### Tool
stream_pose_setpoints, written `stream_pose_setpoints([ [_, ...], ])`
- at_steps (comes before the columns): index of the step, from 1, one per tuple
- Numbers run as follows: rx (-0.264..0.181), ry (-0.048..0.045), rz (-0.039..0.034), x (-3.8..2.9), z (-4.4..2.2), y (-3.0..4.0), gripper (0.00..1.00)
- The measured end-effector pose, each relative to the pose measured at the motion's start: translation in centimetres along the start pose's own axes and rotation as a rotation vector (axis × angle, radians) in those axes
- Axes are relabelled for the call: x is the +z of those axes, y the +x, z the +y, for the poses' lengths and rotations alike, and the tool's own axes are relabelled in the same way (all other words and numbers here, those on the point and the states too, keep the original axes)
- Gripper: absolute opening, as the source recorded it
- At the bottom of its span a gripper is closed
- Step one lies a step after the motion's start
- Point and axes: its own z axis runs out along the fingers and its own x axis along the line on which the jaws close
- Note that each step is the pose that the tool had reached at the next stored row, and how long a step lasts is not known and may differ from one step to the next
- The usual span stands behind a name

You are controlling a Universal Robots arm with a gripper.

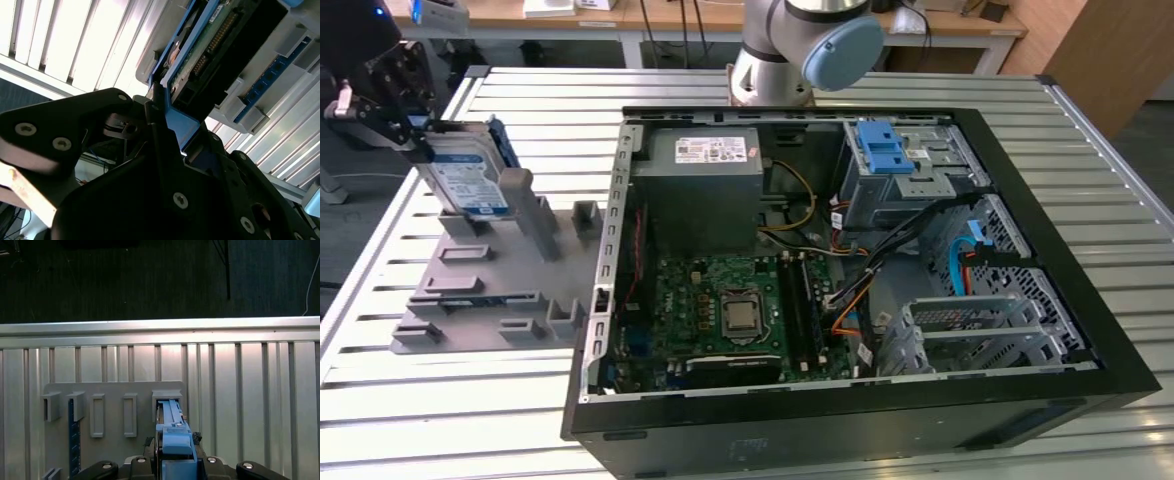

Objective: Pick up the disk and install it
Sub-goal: 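Pick up the disk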

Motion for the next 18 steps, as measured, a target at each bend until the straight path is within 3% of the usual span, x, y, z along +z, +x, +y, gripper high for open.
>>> stream_pose_setpoints([
  [11, 0.000, -0.0006, 0.0003, -0.17, 0.00, 0.00, 0.36],
  [18, 0.000, -0.0003, 0.0002, -0.78, 0.01, 0.01, 0.36],
])
